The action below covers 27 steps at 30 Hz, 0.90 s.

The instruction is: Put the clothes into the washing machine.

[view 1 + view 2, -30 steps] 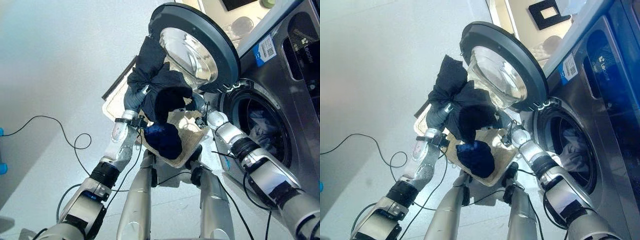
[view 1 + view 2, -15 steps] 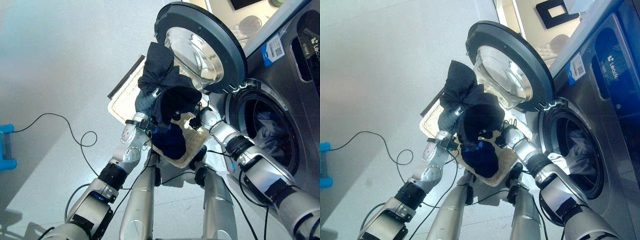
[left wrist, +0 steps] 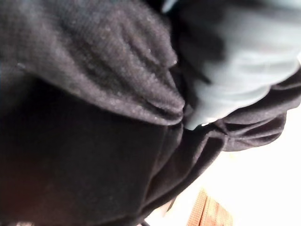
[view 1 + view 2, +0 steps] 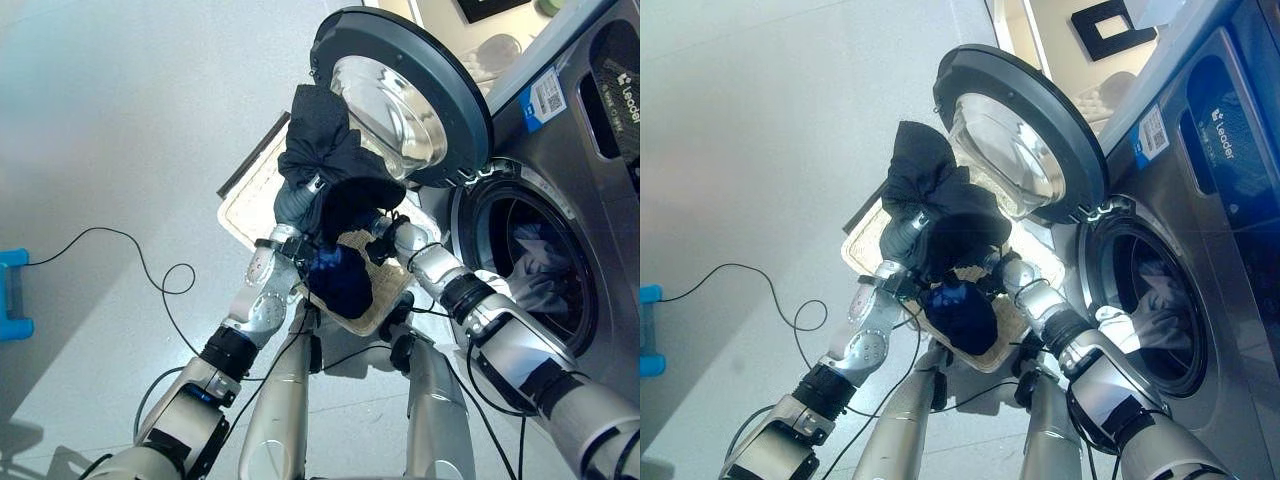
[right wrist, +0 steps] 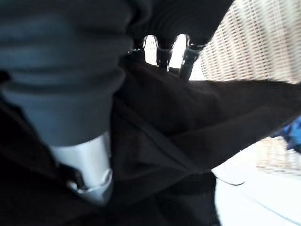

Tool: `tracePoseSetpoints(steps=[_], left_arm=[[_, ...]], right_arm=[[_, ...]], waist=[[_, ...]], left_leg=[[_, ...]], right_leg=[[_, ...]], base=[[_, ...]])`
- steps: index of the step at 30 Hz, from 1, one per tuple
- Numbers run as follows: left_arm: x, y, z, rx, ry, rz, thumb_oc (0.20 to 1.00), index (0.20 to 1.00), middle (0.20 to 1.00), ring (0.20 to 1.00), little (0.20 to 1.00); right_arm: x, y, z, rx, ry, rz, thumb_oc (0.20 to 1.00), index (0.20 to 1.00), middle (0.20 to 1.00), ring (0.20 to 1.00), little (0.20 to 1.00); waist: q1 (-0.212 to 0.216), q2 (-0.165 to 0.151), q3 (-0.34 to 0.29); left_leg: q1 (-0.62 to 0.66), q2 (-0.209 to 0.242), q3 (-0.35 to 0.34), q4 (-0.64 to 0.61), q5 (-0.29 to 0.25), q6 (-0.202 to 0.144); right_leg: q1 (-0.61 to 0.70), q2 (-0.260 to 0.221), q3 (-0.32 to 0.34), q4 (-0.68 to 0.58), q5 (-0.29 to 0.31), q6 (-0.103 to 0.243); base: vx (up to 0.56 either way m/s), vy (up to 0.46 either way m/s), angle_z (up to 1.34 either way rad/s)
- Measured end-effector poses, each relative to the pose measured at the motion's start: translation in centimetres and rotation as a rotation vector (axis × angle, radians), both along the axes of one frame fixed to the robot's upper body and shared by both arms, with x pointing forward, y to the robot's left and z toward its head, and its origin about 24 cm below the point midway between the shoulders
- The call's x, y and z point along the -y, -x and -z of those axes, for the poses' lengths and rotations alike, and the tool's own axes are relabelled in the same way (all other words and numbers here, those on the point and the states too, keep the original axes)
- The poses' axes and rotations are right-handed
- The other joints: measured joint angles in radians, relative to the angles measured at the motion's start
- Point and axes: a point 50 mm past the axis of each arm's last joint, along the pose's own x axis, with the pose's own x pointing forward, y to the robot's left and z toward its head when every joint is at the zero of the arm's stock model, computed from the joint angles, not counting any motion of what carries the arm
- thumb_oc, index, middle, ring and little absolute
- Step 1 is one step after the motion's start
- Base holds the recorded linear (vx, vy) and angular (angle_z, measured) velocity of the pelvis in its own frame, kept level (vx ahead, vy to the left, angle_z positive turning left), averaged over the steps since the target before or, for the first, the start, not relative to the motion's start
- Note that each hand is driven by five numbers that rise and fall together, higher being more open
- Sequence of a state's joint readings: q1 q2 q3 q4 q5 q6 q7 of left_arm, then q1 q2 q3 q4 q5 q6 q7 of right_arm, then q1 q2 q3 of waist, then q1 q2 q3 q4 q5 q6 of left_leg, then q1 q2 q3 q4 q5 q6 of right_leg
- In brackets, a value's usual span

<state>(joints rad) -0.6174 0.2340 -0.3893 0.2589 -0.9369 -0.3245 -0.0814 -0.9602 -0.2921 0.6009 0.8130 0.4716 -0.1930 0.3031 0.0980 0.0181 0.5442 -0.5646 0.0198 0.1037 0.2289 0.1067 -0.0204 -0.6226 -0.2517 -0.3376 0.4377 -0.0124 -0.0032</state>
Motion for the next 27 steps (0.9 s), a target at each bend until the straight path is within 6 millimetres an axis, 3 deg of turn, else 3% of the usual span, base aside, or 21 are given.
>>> tracePoseSetpoints(steps=[1, 2, 3, 4, 5, 6, 24, 27], left_arm=[[0.2, 0.0, 0.0, -0.009, 0.007, 0.011, 0.2, 0.2, 0.2, 0.2, 0.2], [0.4, -0.1, -0.2, -0.013, 0.02, 0.019, 0.2, 0.2, 0.2, 0.2, 0.2], [0.4, -0.1, -0.3, -0.011, 0.022, 0.021, 0.2, 0.2, 0.2, 0.2, 0.2], [0.5, -0.1, -0.4, -0.01, 0.025, 0.022, 0.2, 0.2, 0.2, 0.2, 0.2], [0.5, -0.1, -0.4, -0.009, 0.03, 0.023, 0.2, 0.2, 0.2, 0.2, 0.2], [0.5, -0.1, -0.4, -0.009, 0.031, 0.023, 0.2, 0.2, 0.2, 0.2, 0.2], [1.1, -0.1, -0.7, -0.007, 0.024, 0.033, 0.2, 0.2, 0.2, 0.2, 0.2], [1.2, -0.1, -0.9, 0.004, 0.015, 0.035, 0.2, 0.2, 0.2, 0.2, 0.2]], right_arm=[[0.0, 0.0, -0.1, -0.009, -0.031, 0.002, 1.0, 1.0, 1.0, 1.0, 1.0], [-0.1, 0.0, -0.1, -0.014, -0.062, 0.004, 0.893, 0.893, 0.893, 0.893, 0.893], [0.0, 0.0, -0.2, -0.012, -0.071, 0.007, 0.696, 0.696, 0.696, 0.696, 0.696], [0.0, 0.0, -0.2, -0.009, -0.084, 0.013, 0.589, 0.589, 0.589, 0.589, 0.589], [0.0, 0.0, -0.3, -0.002, -0.093, 0.023, 0.263, 0.263, 0.263, 0.263, 0.263], [0.1, 0.0, -0.4, 0.005, -0.097, 0.028, 0.2, 0.2, 0.2, 0.2, 0.2], [0.5, -0.2, -1.5, 0.03, -0.328, 0.157, 0.2, 0.2, 0.2, 0.2, 0.2], [0.9, -0.2, -1.9, 0.033, -0.434, 0.19, 0.2, 0.2, 0.2, 0.2, 0.2]], waist=[[-0.002, 0.0, 0.0], [-0.003, 0.0, 0.0], [-0.003, 0.0, 0.0], [-0.003, 0.0, 0.0], [-0.004, 0.0, 0.0], [-0.005, 0.0, 0.0], [-0.012, 0.0, 0.0], [-0.021, 0.0, 0.0]], left_leg=[[0.0, 0.0, 0.0, 0.0, 0.0, 0.0], [0.0, 0.001, 0.002, 0.0, 0.0, 0.0], [0.0, 0.001, 0.002, 0.0, 0.0, 0.0], [0.0, 0.002, 0.002, 0.0, 0.0, 0.0], [0.0, 0.003, 0.003, 0.0, -0.001, -0.001], [0.0, 0.004, 0.003, -0.001, -0.001, -0.001], [-0.003, 0.015, 0.022, -0.002, -0.005, -0.006], [-0.002, 0.018, 0.028, -0.002, -0.005, -0.006]], right_leg=[[0.0, 0.001, 0.0, -0.001, 0.0, 0.0], [-0.001, 0.001, 0.001, -0.001, 0.0, 0.0], [-0.001, 0.001, 0.002, -0.002, 0.0, 0.0], [-0.001, 0.002, 0.002, -0.003, 0.0, 0.0], [-0.002, 0.003, 0.002, -0.003, 0.0, 0.0], [-0.002, 0.004, 0.002, -0.004, 0.0, 0.0], [-0.014, 0.018, 0.018, -0.016, 0.003, -0.004], [-0.014, 0.023, 0.022, -0.02, 0.006, -0.006]], base=[[0.0, 0.0, 0.0], [0.0, 0.0, 0.0], [0.0, 0.0, 0.0], [0.0, 0.0, 0.0], [0.0, 0.0, 0.0], [0.0, 0.0, 0.0], [0.0, 0.009, -0.02], [-0.01, 0.016, -0.06]])
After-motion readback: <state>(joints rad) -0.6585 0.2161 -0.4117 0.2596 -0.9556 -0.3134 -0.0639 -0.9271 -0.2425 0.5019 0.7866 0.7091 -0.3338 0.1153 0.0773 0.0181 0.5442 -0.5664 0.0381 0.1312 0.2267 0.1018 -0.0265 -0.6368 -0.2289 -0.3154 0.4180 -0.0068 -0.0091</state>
